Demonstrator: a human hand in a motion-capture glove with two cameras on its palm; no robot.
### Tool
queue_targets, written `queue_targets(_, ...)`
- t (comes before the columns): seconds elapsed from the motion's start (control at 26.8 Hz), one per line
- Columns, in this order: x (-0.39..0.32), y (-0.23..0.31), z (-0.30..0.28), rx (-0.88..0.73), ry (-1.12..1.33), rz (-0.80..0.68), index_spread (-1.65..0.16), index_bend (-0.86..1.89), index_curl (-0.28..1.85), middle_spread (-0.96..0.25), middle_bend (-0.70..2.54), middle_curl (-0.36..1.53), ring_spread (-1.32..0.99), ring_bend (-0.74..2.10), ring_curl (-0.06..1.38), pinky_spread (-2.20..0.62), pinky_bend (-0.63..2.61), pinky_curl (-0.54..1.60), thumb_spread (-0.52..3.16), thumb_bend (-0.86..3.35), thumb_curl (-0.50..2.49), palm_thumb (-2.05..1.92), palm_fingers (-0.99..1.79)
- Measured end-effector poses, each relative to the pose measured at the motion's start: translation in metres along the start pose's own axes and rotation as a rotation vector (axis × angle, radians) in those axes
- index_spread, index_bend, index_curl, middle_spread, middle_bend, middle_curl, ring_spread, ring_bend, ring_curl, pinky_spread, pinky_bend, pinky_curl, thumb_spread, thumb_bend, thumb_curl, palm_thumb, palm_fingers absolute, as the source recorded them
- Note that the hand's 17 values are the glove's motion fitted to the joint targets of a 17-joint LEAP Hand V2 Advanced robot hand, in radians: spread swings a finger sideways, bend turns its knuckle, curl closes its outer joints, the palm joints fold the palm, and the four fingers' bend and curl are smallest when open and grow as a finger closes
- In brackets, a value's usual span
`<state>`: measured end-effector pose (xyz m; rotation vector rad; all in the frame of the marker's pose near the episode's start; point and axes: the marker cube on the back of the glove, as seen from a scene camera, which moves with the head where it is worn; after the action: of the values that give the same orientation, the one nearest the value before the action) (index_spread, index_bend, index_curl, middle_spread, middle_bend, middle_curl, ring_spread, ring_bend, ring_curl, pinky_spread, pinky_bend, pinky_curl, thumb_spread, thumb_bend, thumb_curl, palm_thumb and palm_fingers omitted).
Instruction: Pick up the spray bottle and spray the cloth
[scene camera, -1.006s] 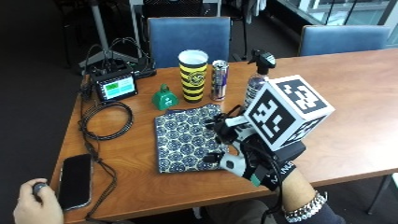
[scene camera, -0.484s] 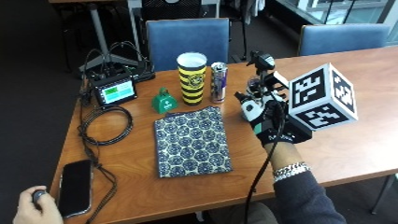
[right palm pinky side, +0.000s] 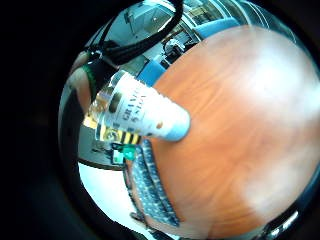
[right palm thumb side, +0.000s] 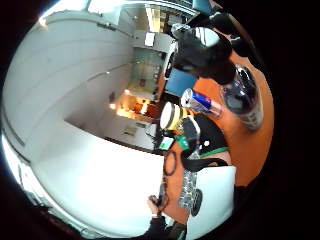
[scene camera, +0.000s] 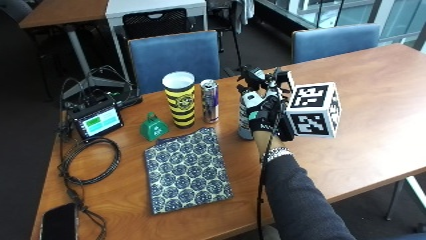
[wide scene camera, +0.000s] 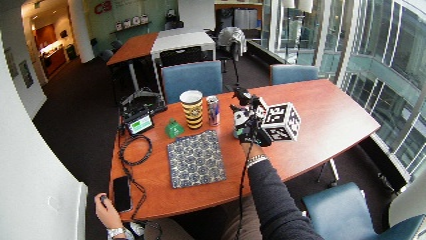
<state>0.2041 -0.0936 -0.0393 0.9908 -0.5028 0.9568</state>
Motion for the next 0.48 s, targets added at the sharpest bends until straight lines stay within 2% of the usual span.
queue_targets(0.26,0.015,-0.001,0.011,0.037,-0.066,0.071,-0.32,0.25,0.31,-0.18,0.36,0.40,-0.10,0.31,0.32,0.14,0.11,0.27,0.98,0.09,0.36,0.90,0.82)
queue_targets(0.48,0.022,-0.006,0.022,0.021,-0.166,0.093,-0.32,0.24,0.34,-0.21,0.39,0.42,-0.13,0.34,0.33,0.14,0.09,0.24,0.91,0.00,0.35,0.86,0.87)
